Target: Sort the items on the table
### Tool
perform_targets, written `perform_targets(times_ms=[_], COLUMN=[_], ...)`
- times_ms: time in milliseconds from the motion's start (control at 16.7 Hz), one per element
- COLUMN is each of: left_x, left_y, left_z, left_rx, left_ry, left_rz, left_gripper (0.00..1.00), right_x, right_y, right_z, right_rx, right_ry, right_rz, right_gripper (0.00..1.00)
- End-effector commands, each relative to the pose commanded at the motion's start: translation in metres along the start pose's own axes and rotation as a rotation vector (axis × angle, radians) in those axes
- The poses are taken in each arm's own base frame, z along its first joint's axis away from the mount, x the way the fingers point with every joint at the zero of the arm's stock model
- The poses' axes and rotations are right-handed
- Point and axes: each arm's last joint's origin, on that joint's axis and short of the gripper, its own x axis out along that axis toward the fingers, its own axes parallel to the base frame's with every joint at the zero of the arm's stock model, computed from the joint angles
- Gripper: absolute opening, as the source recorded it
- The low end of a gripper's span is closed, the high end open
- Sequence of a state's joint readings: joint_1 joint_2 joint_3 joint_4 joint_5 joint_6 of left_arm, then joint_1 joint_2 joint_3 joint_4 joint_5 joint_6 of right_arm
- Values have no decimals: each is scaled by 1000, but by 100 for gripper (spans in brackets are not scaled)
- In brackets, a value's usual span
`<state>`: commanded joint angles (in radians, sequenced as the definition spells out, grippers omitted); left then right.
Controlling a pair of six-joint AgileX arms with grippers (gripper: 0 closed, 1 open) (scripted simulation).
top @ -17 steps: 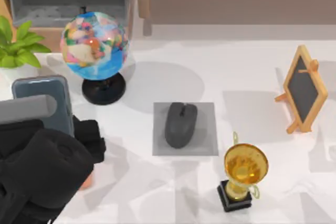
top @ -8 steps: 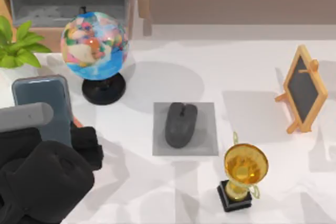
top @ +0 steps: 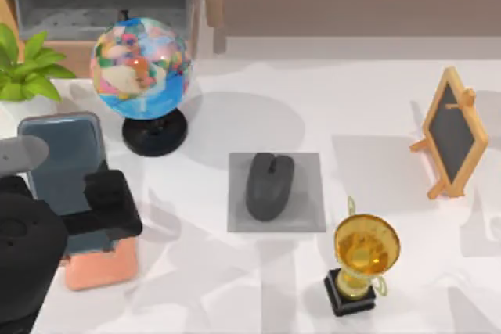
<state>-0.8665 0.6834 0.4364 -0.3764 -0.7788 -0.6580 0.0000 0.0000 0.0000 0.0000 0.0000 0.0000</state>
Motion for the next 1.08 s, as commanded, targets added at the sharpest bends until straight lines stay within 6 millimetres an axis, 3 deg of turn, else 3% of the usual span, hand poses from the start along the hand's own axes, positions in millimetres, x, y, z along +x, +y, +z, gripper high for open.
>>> perform_targets(times_ms=[480, 1080], left_x=[-6, 11], left_y=[31, 73], left_z=[7, -20], left_rx=[-31, 108], left_ry=[-143, -287], left_rz=[-237, -209], left_gripper=[100, 100], right_x=[0, 0], right_y=[0, 0], right_z=[0, 0], right_rx=[0, 0], right_ry=[0, 0], right_rz=[0, 0], right_gripper=[100, 100])
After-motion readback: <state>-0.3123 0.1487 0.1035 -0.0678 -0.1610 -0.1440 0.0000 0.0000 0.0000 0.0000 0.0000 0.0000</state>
